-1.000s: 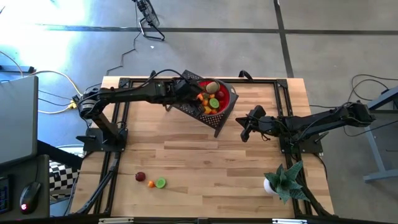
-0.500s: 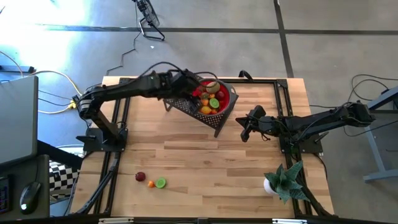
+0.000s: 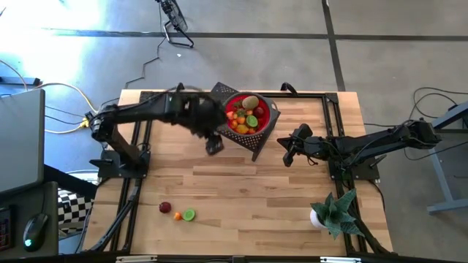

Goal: Pick & Place Fruit
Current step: Put the sliced kiwi into the strainer bowl on the shelf

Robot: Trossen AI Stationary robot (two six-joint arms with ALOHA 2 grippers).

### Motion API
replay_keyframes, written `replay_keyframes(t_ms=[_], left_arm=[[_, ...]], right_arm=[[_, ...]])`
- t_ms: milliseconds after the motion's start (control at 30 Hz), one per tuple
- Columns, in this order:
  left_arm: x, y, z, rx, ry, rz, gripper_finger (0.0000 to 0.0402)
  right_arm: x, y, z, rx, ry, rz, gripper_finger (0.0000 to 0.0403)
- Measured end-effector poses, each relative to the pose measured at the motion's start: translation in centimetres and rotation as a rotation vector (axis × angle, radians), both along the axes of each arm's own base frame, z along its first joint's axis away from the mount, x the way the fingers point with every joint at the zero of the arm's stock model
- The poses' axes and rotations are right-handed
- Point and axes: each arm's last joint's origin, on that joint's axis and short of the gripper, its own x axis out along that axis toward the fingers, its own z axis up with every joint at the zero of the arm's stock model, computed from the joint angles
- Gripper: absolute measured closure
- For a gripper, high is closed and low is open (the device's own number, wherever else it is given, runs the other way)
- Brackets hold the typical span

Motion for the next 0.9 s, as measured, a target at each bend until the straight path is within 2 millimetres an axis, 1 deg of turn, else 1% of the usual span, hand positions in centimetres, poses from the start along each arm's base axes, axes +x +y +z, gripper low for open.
replay_keyframes(t_ms=[100, 300, 433, 567, 633, 767, 900], left_arm=[[-0.1, -2.8, -0.1, 0.026, 0.010, -0.043, 0.0172], [-0.9, -8.6, 0.0, 0.093, -0.009, -0.088, 0.0172], [-1.8, -11.9, -0.3, 0.170, -0.040, -0.106, 0.0172], [-3.0, -14.1, -2.1, 0.215, -0.007, -0.099, 0.0172], [-3.5, -14.9, -3.2, 0.235, 0.009, -0.093, 0.0172], [-4.3, -16.7, -6.3, 0.257, 0.069, -0.104, 0.0172], [-5.1, -18.4, -9.1, 0.264, 0.088, -0.161, 0.0172]], right_arm=[[0.0, 0.0, 0.0, 0.001, 0.000, 0.000, 0.0400], [0.0, 0.1, 0.0, 0.017, 0.000, 0.029, 0.0400], [0.1, 0.2, 0.0, 0.039, 0.001, 0.070, 0.0400], [0.1, 0.2, -0.1, 0.045, 0.000, 0.073, 0.0400], [0.1, 0.2, 0.0, 0.044, 0.000, 0.074, 0.0400], [0.1, 0.2, 0.0, 0.044, 0.000, 0.074, 0.0401], [0.1, 0.2, 0.0, 0.048, -0.003, 0.072, 0.0401]])
